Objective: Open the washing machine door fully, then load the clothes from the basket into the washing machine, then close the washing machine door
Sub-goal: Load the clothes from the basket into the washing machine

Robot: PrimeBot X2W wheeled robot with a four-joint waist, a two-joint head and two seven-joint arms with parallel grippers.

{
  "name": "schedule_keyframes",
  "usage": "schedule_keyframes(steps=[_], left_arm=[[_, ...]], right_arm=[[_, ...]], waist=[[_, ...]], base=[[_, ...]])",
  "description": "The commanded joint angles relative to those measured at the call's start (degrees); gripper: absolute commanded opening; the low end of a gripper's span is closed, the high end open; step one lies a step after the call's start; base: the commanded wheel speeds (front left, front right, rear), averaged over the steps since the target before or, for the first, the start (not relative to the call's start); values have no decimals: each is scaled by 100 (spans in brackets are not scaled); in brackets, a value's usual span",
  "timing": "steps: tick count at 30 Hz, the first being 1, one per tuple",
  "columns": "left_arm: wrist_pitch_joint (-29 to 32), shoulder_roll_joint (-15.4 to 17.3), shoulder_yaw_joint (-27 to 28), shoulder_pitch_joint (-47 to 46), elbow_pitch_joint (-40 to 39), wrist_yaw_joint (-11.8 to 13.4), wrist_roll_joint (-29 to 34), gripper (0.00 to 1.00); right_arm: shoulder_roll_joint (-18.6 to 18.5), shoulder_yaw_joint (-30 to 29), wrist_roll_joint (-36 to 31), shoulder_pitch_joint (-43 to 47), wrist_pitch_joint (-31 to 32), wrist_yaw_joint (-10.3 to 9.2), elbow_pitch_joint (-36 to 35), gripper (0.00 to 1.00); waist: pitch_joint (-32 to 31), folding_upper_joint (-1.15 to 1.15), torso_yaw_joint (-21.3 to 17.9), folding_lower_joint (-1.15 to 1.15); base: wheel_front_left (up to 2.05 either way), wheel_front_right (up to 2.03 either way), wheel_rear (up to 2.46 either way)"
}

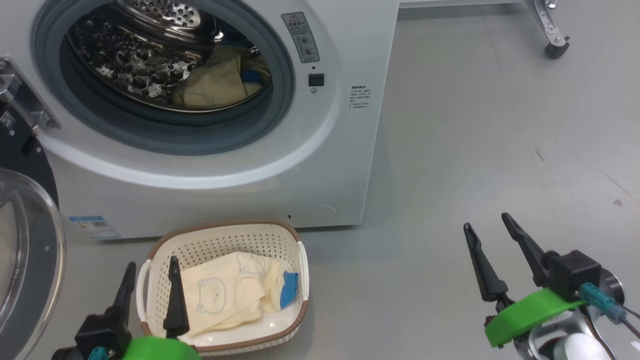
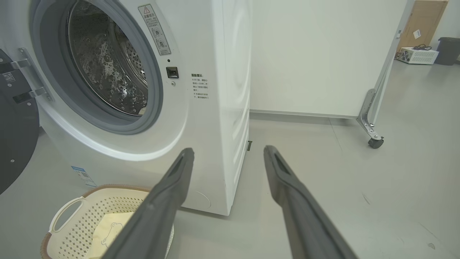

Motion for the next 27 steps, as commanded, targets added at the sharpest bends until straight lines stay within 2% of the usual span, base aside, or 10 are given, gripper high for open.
schedule_keyframes(steps=[1, 27], left_arm=[[-14, 134, 212, -146, -219, 537, 48, 100], [125, 248, 132, -267, -354, 648, 99, 100]], right_arm=[[-46, 114, -48, -107, 25, -16, -248, 100], [-44, 74, 10, -148, 30, -16, -313, 100]], waist=[[-24, 0, -12, 1], [110, 0, -53, 1]], base=[[0, 0, 0], [0, 0, 0]])
